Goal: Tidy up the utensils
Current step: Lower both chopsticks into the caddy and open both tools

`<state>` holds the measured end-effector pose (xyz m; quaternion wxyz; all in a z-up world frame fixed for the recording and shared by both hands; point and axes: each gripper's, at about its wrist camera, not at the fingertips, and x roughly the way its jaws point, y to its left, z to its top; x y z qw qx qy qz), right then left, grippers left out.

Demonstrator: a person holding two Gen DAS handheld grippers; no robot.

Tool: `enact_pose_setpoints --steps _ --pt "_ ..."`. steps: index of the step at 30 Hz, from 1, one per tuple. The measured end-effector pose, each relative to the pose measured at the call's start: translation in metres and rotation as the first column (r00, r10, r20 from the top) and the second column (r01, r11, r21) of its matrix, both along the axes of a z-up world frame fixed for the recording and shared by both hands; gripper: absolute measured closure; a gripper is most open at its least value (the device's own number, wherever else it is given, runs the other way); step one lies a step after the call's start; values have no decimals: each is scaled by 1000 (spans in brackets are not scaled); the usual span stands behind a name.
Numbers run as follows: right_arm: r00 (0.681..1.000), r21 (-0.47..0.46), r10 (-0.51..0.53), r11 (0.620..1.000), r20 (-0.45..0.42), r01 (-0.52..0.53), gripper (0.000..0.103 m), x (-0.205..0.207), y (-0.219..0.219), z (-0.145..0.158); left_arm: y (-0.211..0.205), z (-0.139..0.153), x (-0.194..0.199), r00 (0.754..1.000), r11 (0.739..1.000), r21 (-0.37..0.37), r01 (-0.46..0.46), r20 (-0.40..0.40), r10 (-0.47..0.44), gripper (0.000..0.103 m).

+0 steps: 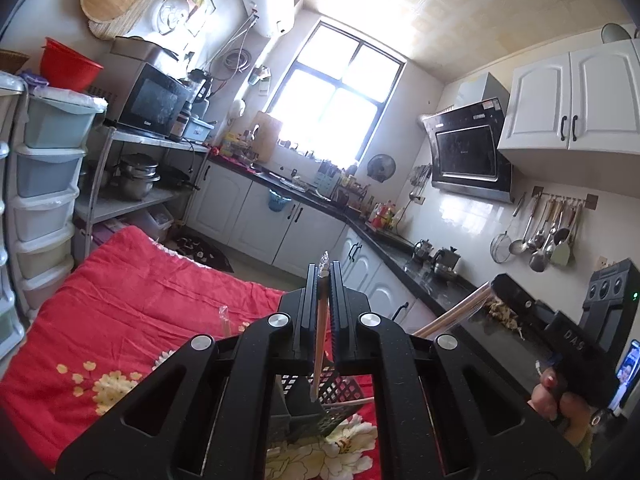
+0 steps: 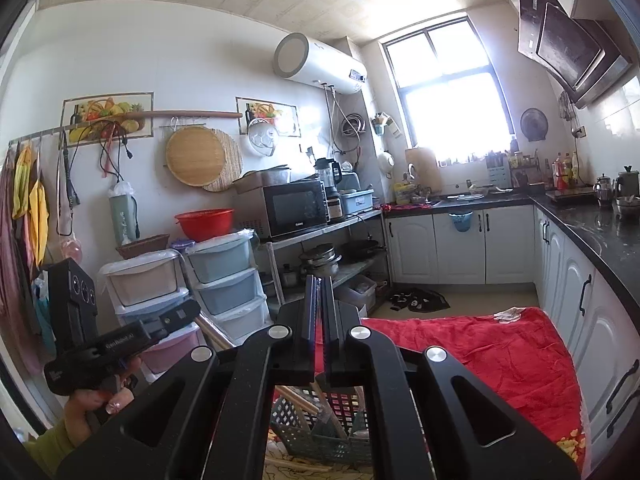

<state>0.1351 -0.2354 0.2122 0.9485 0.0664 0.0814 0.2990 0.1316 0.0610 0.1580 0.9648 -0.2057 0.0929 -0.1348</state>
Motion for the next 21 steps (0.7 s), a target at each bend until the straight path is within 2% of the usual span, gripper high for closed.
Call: enact_pose_setpoints --steps 8,21 --pt "999 3 -11 1000 -35 11 100 13 -3 -12 -6 -19 13 1000 1000 5 -1 -21 1 100" --pt "994 12 -13 1000 -111 14 100 32 0 -41 -6 -50 27 997 999 -47 15 -71 -19 100"
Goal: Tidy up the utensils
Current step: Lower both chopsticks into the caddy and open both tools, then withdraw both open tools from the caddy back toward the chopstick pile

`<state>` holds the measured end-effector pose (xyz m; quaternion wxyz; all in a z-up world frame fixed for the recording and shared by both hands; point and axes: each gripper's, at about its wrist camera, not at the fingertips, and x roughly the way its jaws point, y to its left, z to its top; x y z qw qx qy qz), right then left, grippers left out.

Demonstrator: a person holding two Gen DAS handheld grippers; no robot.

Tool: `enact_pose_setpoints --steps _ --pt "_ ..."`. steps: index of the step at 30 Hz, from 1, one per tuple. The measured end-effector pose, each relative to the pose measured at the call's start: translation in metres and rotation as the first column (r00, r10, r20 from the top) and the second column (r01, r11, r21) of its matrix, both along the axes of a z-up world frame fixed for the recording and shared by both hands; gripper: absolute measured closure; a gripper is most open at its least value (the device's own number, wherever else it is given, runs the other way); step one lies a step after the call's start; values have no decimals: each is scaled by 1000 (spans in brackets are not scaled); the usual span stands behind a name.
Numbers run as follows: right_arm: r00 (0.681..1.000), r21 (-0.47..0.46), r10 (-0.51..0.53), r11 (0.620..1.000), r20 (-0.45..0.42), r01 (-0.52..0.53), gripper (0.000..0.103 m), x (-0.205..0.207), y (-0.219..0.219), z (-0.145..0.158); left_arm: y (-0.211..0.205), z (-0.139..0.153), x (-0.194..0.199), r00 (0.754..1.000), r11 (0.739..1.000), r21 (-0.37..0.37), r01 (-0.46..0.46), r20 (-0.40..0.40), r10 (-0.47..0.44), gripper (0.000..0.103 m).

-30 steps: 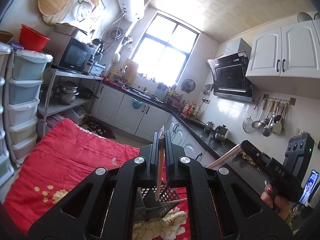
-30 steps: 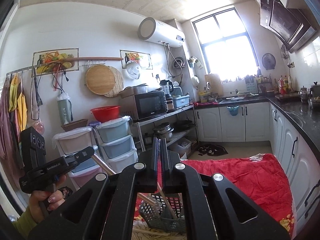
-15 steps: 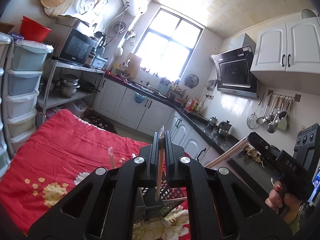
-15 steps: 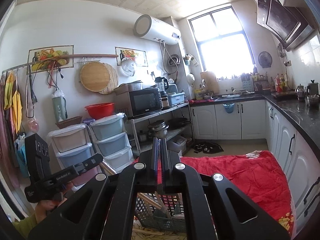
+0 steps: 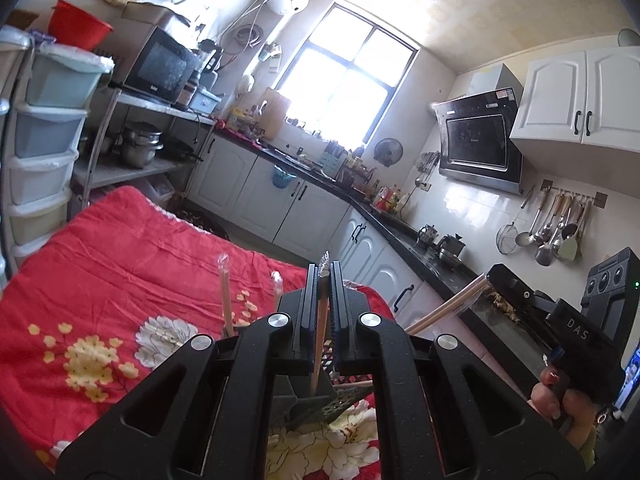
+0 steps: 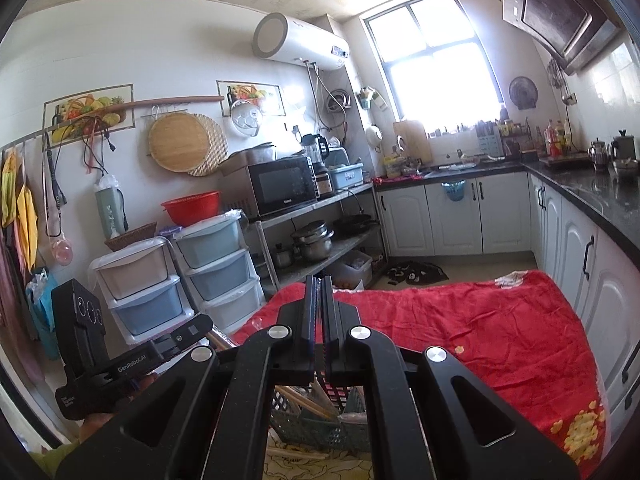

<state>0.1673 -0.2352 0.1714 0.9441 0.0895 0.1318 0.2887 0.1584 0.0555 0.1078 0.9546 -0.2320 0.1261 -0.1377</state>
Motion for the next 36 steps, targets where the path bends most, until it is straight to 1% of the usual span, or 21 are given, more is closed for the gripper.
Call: enact_pose_setpoints --steps 6,12,14,15,16,17,18,19,21,22,23,24,26,28,29,31,34,36 --pt "999 3 -2 1000 -42 2 100 6 1 -15 0 -15 6 999 1000 -17 11 -32 -12 100" --pt "996 8 2 1000 -91 -1 99 10 1 -27 2 -23 9 998 999 -25 22 -62 -24 100" --pt "994 5 1 1000 -105 -1 97 11 1 -30 3 -26 9 997 999 -28 22 -78 -24 100" --pt "994 4 1 1000 -109 -1 93 11 0 -31 3 -26 9 996 999 -31 24 -81 -26 99" --pt "994 0 -3 1000 -110 3 88 10 -1 -32 3 -27 9 996 999 -31 25 -83 -27 97" --pt "994 -2 -6 1000 -109 6 86 10 -1 -32 3 -26 8 996 999 -27 22 -85 -24 95" --pt "994 -3 -8 1000 -107 8 83 9 -1 -32 2 -26 6 996 1000 -21 19 -89 -21 90" --pt "994 -4 -8 1000 -107 8 83 8 -2 -33 3 -26 6 996 1000 -20 19 -91 -21 85" --pt "994 -2 -4 1000 -111 4 80 7 -3 -34 3 -25 3 995 1000 -17 17 -93 -19 82" --pt "994 -3 -6 1000 -112 5 77 6 -4 -34 3 -25 2 995 1000 -12 14 -94 -15 76" --pt "994 -5 -9 1000 -111 9 75 4 -4 -35 3 -24 0 996 1000 -5 8 -94 -8 72" --pt "994 -6 -10 1000 -111 10 74 3 -5 -35 3 -24 -1 996 1000 -3 6 -94 -6 66" --pt "994 -6 -10 1000 -112 10 74 1 -6 -36 3 -22 -4 996 1000 2 6 -92 -6 62" --pt "993 -8 -13 1000 -117 12 71 1 -6 -37 2 -19 -8 996 1000 18 0 -87 2 53" --pt "993 -10 -15 1000 -118 14 71 0 -7 -37 2 -19 -10 996 1000 24 -3 -85 5 50" --pt "993 -13 -18 1000 -117 16 70 -4 -9 -38 2 -18 -12 996 1000 28 -4 -84 6 40" --pt "993 -18 -23 1000 -115 21 67 -6 -11 -39 3 -16 -17 997 1000 29 -10 -79 12 31" --pt "993 -22 -26 999 -114 23 64 -8 -11 -39 4 -15 -21 997 999 30 -15 -75 18 27"
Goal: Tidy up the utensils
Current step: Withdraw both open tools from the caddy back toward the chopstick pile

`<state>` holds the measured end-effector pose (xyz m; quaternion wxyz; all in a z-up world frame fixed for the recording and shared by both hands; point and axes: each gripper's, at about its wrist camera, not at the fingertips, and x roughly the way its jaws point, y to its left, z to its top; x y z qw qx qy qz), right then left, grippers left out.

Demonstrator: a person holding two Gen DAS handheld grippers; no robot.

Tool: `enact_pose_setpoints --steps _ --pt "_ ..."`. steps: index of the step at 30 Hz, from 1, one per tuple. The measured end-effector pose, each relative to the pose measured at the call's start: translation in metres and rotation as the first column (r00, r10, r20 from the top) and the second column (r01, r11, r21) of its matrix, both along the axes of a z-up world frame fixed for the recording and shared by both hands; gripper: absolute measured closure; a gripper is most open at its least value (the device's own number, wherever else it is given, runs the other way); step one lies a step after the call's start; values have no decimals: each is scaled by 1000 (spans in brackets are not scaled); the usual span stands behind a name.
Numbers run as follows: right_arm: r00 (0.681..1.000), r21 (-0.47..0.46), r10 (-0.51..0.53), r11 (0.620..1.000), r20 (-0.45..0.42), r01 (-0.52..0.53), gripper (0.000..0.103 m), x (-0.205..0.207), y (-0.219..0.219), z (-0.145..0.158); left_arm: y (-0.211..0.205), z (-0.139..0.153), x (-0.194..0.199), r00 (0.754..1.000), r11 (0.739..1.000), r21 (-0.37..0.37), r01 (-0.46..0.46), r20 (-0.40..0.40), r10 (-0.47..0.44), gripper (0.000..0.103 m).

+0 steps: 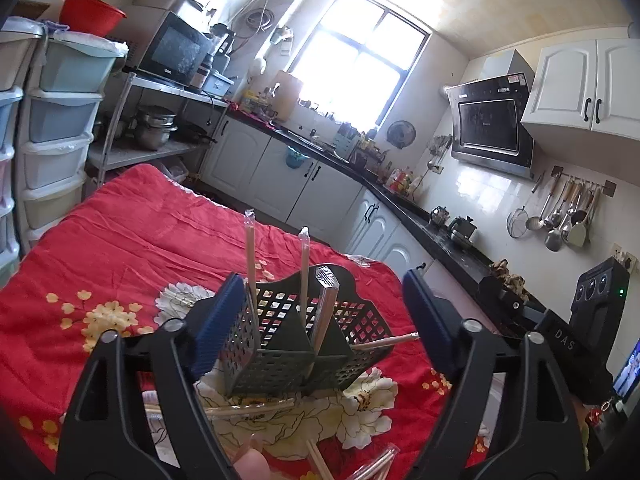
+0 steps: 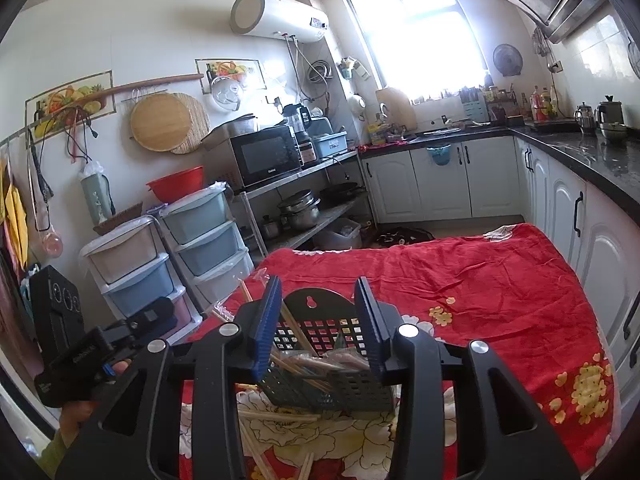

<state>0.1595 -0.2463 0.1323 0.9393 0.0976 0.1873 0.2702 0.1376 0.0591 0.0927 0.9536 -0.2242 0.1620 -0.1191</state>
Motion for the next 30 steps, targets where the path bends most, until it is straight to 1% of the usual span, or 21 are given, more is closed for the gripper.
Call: enact_pose_setpoints --steps 4,6,11,13,21,30 --pt "1000 -13 -4 1000 7 4 56 -7 -2 0 2 2 -6 1000 1000 4 -9 4 9 14" --pt "1000 -25 -4 1000 13 4 54 -11 0 0 3 1 -9 1000 1000 1 -9 1 9 11" --pt "1000 -45 -1 999 14 2 50 -19 2 -2 5 -5 -15 1000 1000 -3 -10 -21 10 11" --pt "1000 -50 0 999 10 1 46 -22 2 -4 7 -7 -18 1000 1000 -10 -9 -30 9 11" --pt "1000 -66 9 998 3 -9 44 -38 4 -12 12 -11 -25 999 1000 -15 -17 -43 16 11" --pt "1000 -83 13 996 -12 -14 43 -48 6 -20 14 -22 -32 997 1000 -20 -13 -76 12 11"
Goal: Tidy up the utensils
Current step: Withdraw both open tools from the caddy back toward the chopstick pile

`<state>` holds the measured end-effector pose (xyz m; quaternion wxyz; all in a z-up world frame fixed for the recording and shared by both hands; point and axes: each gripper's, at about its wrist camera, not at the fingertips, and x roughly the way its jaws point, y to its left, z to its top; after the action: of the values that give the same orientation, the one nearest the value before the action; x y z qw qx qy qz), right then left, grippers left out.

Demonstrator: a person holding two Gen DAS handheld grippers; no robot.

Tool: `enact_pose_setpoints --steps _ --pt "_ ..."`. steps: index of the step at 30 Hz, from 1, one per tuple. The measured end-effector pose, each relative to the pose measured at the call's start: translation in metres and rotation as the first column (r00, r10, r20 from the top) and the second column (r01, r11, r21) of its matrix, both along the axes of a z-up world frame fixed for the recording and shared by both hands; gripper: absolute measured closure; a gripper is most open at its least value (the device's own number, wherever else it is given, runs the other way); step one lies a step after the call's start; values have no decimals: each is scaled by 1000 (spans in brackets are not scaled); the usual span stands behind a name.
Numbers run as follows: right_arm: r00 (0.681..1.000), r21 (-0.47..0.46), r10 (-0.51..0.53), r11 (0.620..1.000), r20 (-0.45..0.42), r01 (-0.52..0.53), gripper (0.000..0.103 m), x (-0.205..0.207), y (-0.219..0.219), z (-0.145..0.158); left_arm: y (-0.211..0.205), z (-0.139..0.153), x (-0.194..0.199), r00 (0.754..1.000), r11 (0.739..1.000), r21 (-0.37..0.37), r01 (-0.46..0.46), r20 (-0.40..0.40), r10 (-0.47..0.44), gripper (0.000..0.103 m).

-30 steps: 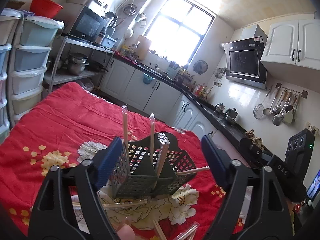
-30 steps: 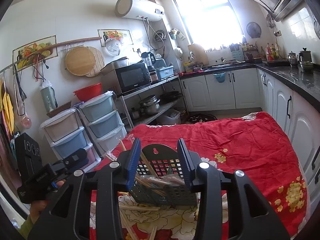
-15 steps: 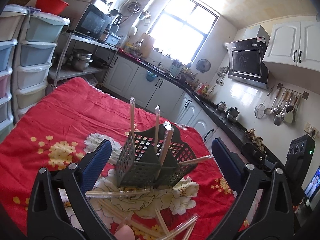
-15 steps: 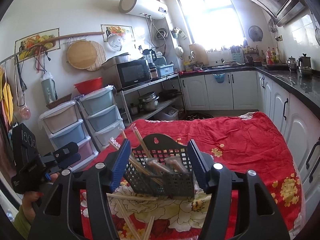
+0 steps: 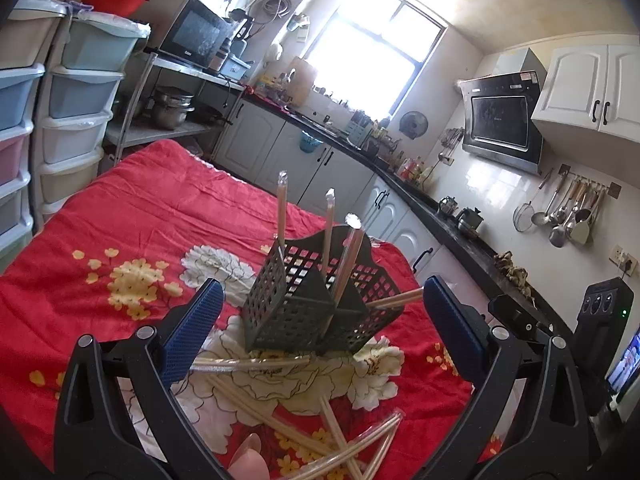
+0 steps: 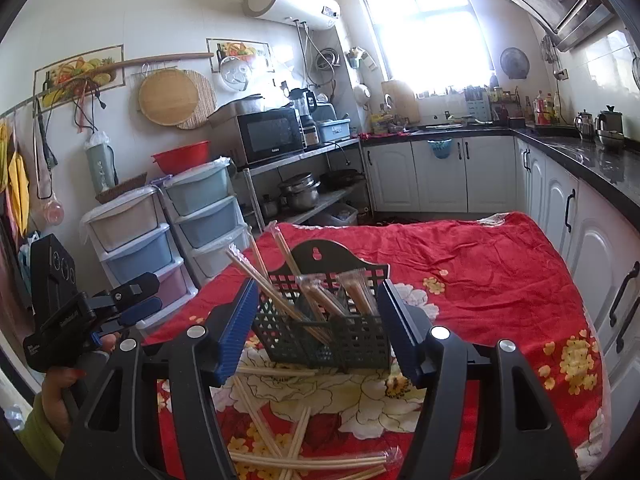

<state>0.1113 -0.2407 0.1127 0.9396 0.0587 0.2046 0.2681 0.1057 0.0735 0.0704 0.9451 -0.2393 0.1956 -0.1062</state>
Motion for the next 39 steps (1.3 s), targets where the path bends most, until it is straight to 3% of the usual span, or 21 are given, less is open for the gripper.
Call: enact_pose_setpoints --steps 17,39 --pt "999 -39 4 999 -50 -6 43 -14 -2 -22 0 -33 -15 995 1000 2 24 -93 -24 11" --pt "980 -94 -15 996 -199 -4 43 -21 -5 -72 3 -77 -33 975 999 3 51 -217 -49 11"
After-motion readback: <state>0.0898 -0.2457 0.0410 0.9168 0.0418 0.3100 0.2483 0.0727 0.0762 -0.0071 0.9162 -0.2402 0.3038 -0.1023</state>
